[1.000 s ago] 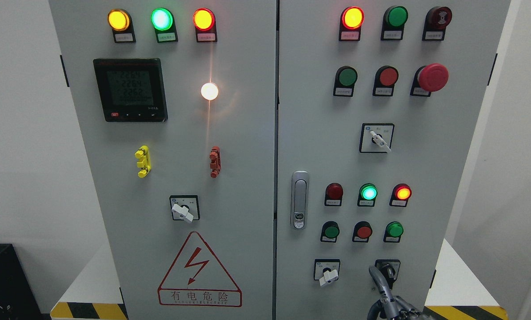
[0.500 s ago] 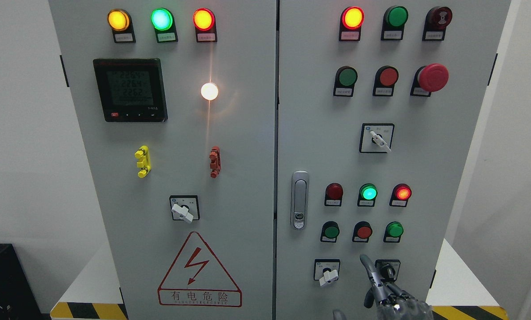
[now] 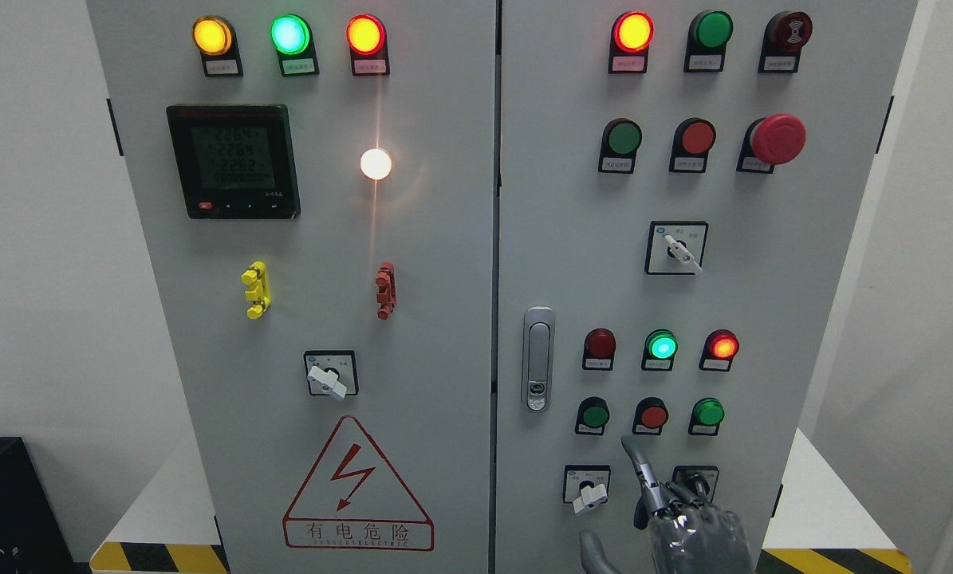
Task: Press green start button
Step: 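Push the green button inward with the right hand's extended finger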
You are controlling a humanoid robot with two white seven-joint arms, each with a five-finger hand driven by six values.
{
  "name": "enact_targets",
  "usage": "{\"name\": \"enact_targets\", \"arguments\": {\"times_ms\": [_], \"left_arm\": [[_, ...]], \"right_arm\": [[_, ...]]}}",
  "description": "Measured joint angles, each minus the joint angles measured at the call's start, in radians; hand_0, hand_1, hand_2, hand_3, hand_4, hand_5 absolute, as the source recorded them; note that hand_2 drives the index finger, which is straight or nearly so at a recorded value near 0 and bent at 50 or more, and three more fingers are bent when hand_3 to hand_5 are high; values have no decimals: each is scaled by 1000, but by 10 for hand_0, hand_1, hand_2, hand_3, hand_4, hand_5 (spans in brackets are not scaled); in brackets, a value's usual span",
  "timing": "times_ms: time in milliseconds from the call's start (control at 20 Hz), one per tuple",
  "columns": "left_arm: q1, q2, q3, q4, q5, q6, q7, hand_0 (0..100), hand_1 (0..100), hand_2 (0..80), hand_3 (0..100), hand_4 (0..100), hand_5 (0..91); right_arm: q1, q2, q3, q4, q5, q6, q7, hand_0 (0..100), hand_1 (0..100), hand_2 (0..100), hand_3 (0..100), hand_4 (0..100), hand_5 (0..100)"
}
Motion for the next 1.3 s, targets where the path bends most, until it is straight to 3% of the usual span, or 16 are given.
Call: {"name": "enact_targets", "arguments": {"times_ms": [1300], "left_arm": [[0, 0, 0, 0, 0, 0, 0, 120, 556, 0, 0, 0, 0]], "right_arm": [[-121, 2, 16, 155, 9, 31, 19, 381, 305, 0, 753, 781, 907]]}}
